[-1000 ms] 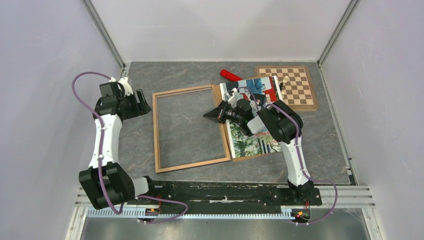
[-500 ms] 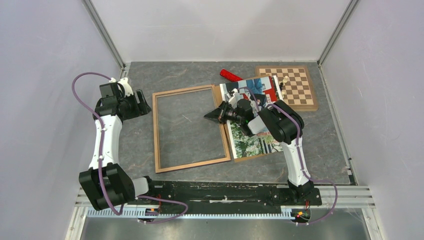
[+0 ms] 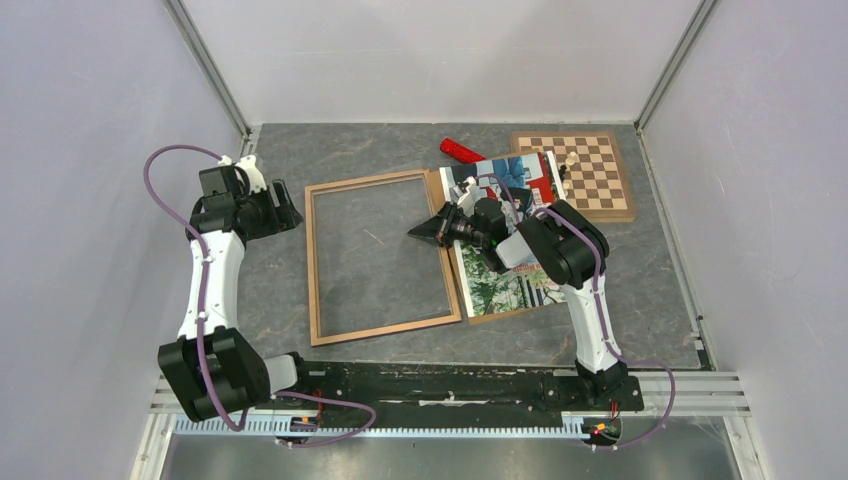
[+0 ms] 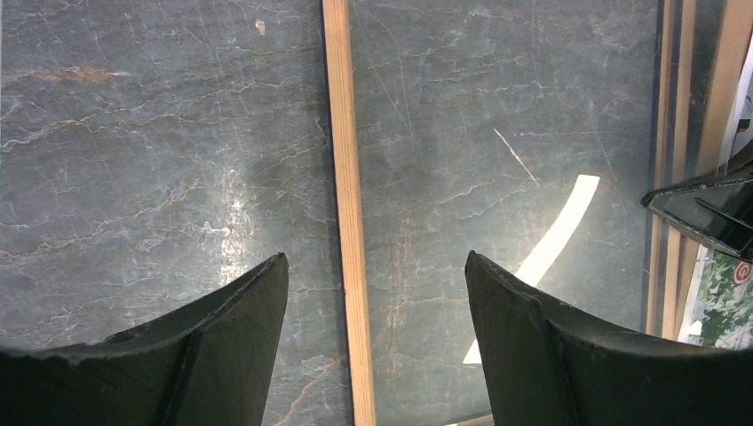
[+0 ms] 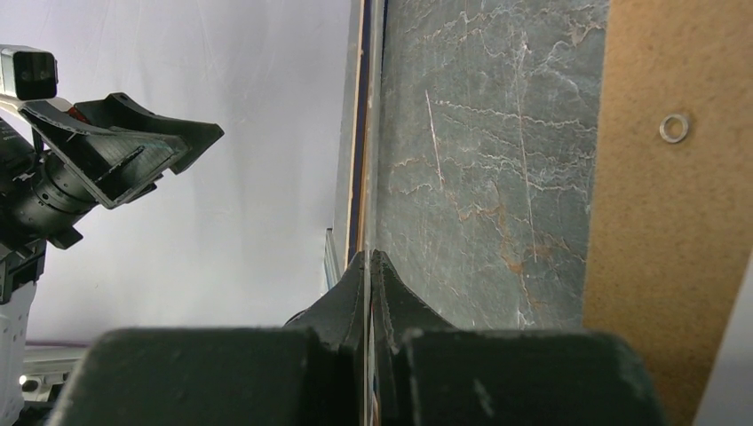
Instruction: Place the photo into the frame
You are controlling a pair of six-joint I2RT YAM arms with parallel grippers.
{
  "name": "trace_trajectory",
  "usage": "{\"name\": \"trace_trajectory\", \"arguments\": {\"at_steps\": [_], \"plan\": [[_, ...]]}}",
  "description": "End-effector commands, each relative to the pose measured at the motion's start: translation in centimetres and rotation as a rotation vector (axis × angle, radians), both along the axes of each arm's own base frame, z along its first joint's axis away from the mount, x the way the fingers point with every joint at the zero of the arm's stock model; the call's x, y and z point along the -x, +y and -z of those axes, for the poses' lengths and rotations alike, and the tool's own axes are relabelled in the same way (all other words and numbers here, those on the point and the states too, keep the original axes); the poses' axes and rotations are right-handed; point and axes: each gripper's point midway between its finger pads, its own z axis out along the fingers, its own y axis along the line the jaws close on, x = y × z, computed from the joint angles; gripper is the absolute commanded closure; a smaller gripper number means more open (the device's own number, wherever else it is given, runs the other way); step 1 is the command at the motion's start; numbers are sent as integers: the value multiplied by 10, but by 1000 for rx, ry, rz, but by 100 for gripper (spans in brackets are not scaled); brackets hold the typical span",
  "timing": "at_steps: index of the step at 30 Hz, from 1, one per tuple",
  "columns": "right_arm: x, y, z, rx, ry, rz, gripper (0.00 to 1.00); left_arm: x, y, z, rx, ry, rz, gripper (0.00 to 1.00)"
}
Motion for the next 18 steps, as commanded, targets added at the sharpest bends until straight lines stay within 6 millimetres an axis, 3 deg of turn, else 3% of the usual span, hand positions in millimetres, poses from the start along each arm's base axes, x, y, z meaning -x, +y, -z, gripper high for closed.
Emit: {"name": "trace_trajectory", "arguments": {"at_steps": [1,18], "plan": [[-1,1,-25,-44,-60,-2,100,-5,2,-13,-20,-59,15,21],[10,3,-22,-53,7,4,100,-4,3,-10,-29,-52,13,21]]}}
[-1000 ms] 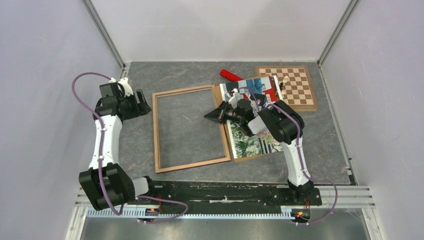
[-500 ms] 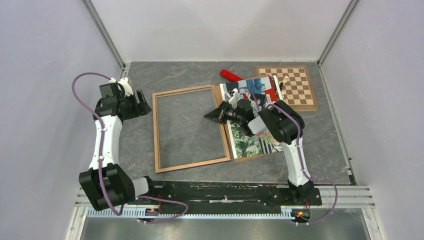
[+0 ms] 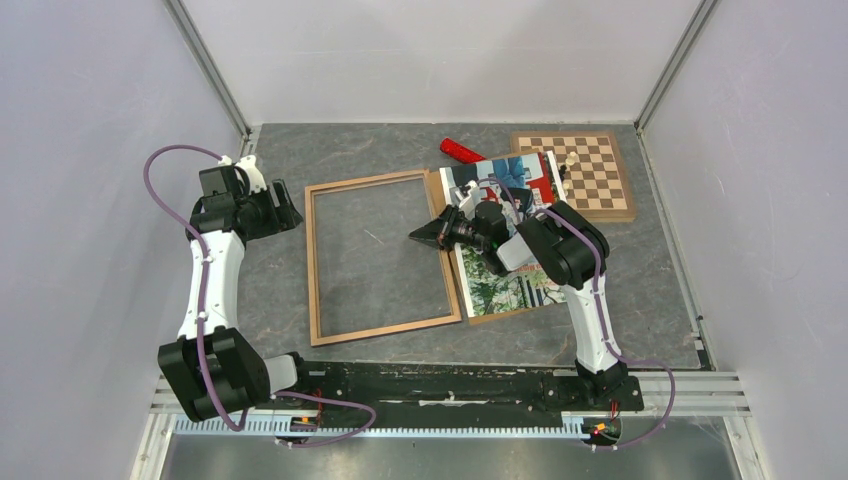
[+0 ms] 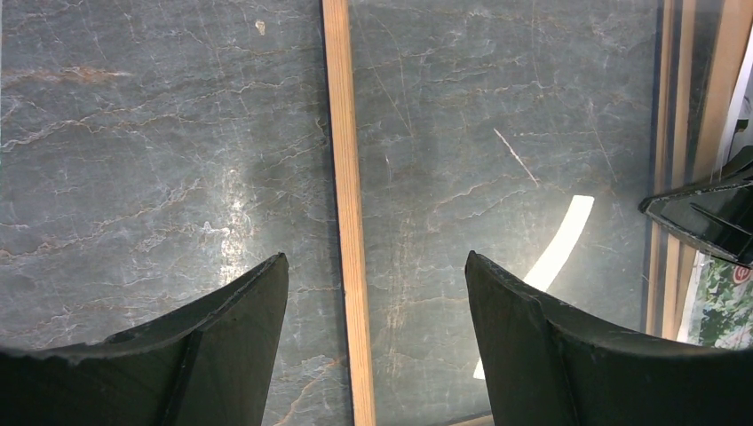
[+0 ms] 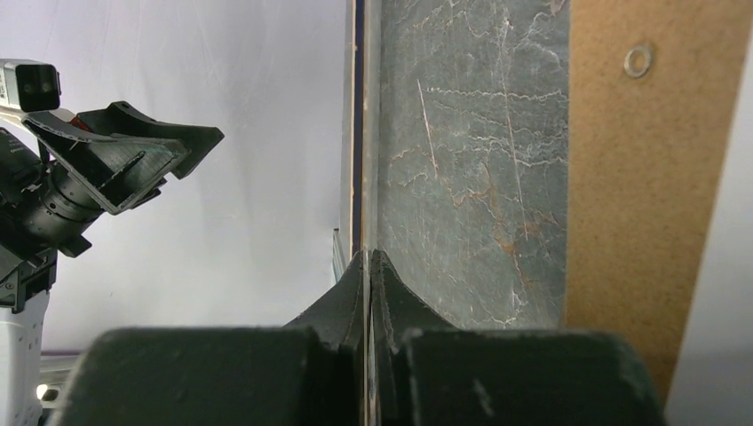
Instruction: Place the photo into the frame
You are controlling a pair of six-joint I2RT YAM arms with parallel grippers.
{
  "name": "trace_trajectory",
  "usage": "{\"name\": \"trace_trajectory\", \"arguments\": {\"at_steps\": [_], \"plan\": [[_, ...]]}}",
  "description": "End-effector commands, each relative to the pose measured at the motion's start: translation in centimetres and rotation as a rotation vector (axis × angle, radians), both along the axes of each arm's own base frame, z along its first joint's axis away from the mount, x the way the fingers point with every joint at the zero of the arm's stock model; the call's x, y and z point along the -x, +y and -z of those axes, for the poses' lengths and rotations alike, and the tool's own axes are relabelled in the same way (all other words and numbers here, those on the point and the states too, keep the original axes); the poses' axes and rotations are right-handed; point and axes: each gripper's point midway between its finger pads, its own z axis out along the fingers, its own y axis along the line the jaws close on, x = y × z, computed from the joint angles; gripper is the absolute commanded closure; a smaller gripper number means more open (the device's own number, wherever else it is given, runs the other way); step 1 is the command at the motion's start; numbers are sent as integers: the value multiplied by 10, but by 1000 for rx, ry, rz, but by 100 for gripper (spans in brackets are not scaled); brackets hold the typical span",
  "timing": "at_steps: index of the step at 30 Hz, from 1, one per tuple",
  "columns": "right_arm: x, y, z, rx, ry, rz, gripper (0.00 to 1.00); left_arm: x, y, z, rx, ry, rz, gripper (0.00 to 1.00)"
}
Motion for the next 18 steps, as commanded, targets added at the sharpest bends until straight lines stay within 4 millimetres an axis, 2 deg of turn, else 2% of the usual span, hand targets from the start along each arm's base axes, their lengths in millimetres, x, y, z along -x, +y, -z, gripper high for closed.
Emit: {"name": "trace_trajectory", "arguments": {"at_steps": [1,18], "plan": [[4,4,-25,-45,-44,-6,100,-4,3,-9,-29,-51,12,21],[1,11,-23,-34,-67,-29,100,-2,3,-1,-29,-35,16,21]]}}
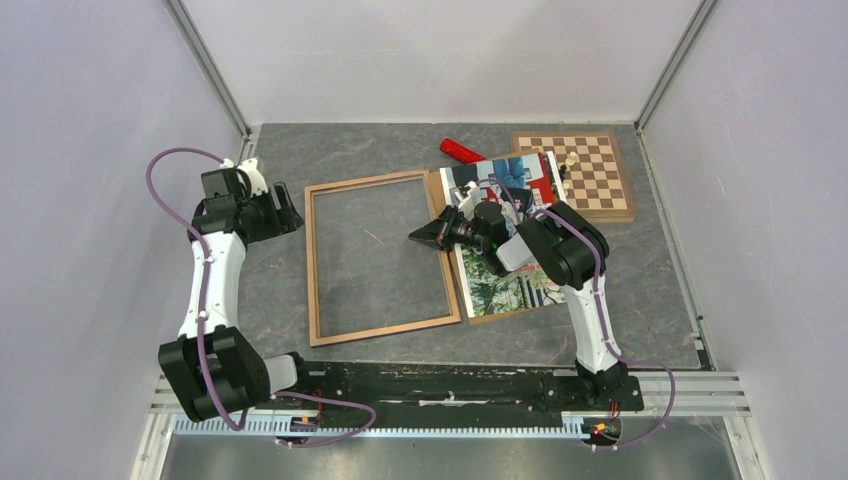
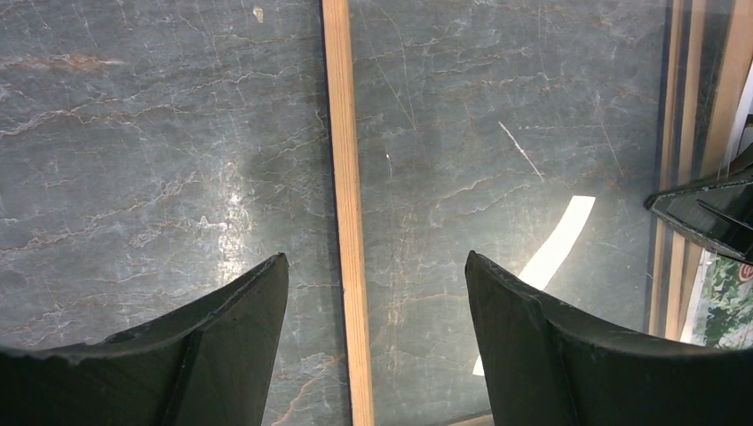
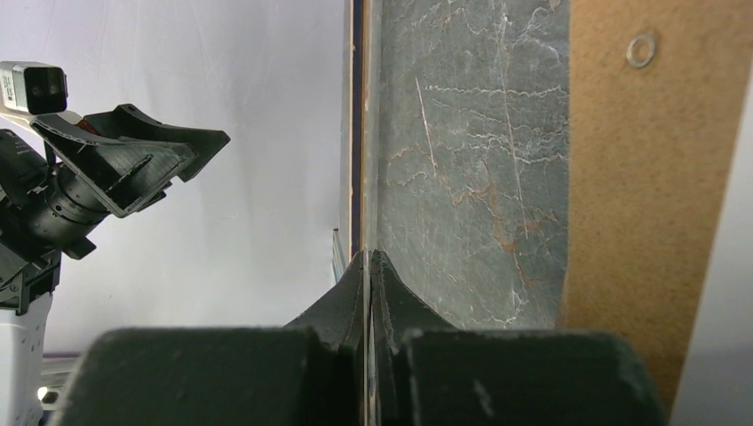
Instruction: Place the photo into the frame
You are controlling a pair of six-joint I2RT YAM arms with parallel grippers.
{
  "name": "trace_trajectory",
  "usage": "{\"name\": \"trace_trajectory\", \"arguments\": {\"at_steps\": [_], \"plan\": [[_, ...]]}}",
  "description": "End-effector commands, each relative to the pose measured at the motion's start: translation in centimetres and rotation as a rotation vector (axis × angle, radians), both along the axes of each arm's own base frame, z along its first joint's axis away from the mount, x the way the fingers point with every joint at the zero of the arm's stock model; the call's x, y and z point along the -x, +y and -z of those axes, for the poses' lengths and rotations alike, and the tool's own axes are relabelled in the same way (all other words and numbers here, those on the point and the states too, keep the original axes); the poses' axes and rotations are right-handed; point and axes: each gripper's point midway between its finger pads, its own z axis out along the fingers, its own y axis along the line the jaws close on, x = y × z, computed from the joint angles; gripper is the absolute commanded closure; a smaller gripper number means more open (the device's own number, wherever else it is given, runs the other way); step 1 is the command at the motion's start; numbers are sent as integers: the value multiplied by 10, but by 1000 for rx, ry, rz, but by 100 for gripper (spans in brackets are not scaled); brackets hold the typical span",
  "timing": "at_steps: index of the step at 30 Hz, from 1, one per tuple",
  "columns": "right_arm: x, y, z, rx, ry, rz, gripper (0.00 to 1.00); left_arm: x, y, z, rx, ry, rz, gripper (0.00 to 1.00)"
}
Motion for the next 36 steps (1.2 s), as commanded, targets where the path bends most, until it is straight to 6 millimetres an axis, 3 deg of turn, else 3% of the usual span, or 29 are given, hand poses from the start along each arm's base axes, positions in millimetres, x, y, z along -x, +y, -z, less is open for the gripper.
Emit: {"name": "trace_trajectory", "arguments": {"at_steps": [1,36], "plan": [[-1,10,-24,-37,-73,-29,100,-4,4,-7,-35,-48,17,21],[-9,12,-10,15,-130,-34,100,1,1,28,-13,26,27,20]]}}
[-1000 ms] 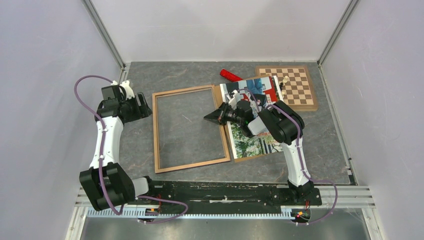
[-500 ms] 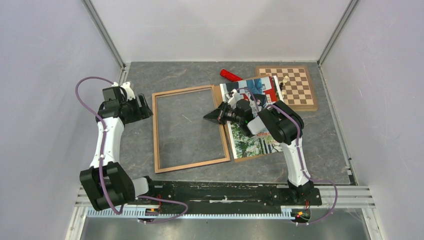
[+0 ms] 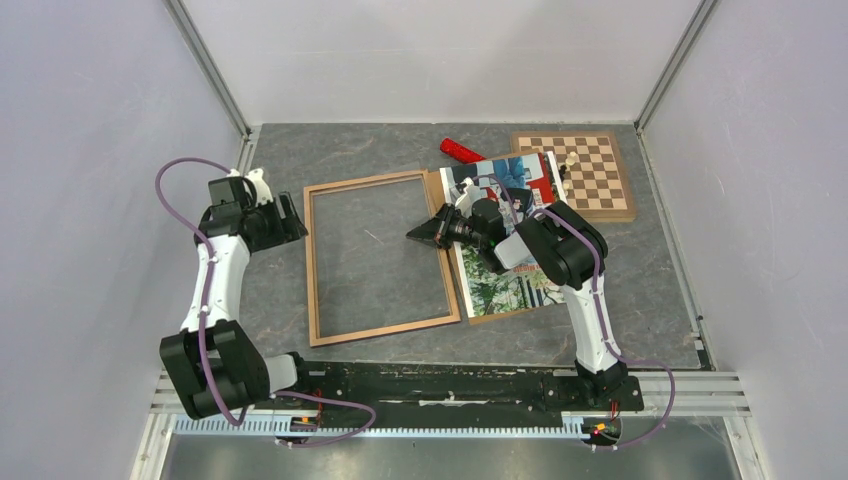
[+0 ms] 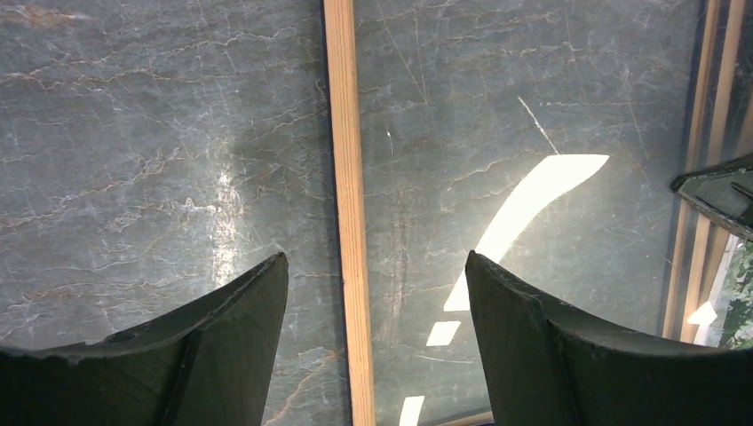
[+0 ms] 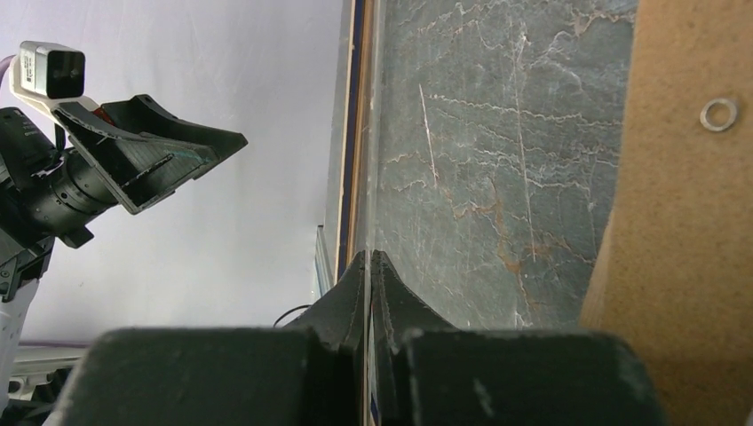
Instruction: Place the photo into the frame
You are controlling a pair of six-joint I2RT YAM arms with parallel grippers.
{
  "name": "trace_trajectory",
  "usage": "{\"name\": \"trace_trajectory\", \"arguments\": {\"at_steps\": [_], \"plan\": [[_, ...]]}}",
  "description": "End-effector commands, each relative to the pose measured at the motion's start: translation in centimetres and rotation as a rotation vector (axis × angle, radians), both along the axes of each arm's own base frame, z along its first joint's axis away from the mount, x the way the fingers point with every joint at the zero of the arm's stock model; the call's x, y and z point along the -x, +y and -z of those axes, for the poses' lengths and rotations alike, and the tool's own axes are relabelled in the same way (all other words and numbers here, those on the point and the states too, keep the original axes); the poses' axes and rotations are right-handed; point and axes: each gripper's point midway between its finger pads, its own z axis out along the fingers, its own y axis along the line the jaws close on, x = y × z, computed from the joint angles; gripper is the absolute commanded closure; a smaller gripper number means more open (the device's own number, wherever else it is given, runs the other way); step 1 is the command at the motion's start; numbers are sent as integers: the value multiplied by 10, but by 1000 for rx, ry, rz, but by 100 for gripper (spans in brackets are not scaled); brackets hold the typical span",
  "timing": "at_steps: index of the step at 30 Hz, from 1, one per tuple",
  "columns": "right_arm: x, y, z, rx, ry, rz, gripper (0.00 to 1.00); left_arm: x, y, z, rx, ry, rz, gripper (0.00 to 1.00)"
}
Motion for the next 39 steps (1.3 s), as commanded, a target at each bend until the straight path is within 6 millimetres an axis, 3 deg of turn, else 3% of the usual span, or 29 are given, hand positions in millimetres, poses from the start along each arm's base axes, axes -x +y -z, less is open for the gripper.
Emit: {"name": "trace_trajectory", "arguments": {"at_steps": [1,12,18,24,29,33,39], "plan": [[-5,7,-8,-1,-66,-14,100,-7,4,5,-23,-12,26,20],[-8,5,-3,54,-77,-5,100,-10,-2,22,-19,35,34,18],[-8,3,2,89,-76,-1,100,-14,-13,21,-29,22,70,17],[-9,2,9,130,-72,-2,100,-23,-41,15,-66,-3,175,17],[-10,-1,12,166,-77,-1,100,-30,-86,13,-110,-27,363,16],[-11,-2,15,194,-83,-4,100,-40,-113,20,-122,-40,455,16],[-12,-1,16,225,-90,-11,100,-57,-136,32,-123,-38,513,16]]}}
